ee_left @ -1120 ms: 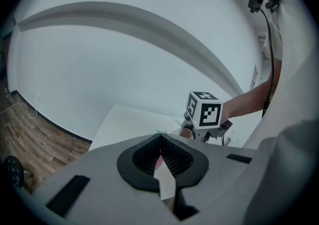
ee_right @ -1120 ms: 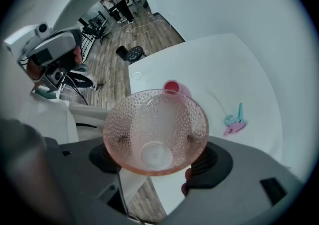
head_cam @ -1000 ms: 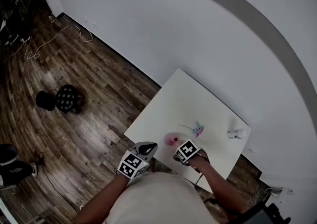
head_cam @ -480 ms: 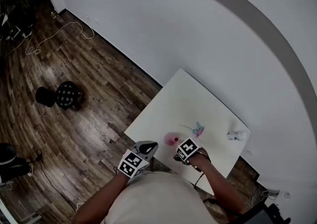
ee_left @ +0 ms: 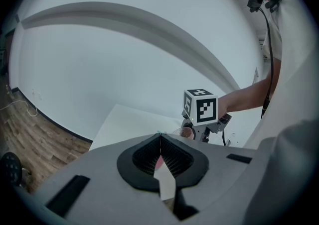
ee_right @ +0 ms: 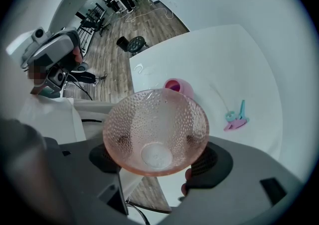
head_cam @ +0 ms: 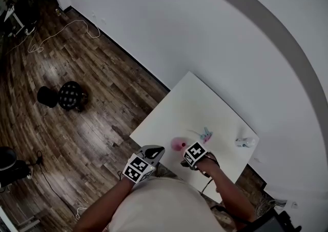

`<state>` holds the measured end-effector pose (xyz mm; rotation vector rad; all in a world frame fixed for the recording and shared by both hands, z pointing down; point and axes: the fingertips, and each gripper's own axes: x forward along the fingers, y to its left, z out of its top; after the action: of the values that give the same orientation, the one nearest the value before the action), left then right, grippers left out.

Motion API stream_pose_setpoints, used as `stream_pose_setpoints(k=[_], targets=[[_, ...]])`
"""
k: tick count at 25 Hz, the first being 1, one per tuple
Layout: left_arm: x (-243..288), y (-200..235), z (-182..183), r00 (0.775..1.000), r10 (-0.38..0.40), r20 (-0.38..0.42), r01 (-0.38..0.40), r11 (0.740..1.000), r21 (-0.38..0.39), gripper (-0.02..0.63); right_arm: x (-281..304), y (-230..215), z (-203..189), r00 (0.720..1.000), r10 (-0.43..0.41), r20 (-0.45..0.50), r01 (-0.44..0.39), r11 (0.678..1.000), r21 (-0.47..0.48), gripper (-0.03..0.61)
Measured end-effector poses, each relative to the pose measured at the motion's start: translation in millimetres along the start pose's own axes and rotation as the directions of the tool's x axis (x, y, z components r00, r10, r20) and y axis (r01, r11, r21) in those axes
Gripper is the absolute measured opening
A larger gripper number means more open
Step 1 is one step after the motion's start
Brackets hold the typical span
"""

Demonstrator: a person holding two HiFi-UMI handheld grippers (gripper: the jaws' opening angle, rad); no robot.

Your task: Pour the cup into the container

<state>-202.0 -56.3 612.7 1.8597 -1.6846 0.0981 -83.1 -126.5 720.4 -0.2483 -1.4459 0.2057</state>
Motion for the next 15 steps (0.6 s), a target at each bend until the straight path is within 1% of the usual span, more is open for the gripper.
stream_pose_setpoints(k=[15], targets=[[-2.9, 5.7, -1.1, 1.0, 0.003, 0.008, -0.003, 1.0, -0.006, 0.012, 0.0, 2.9, -0.8, 0.999, 0.01, -0.044, -0.01, 1.0, 0.0, 0.368]])
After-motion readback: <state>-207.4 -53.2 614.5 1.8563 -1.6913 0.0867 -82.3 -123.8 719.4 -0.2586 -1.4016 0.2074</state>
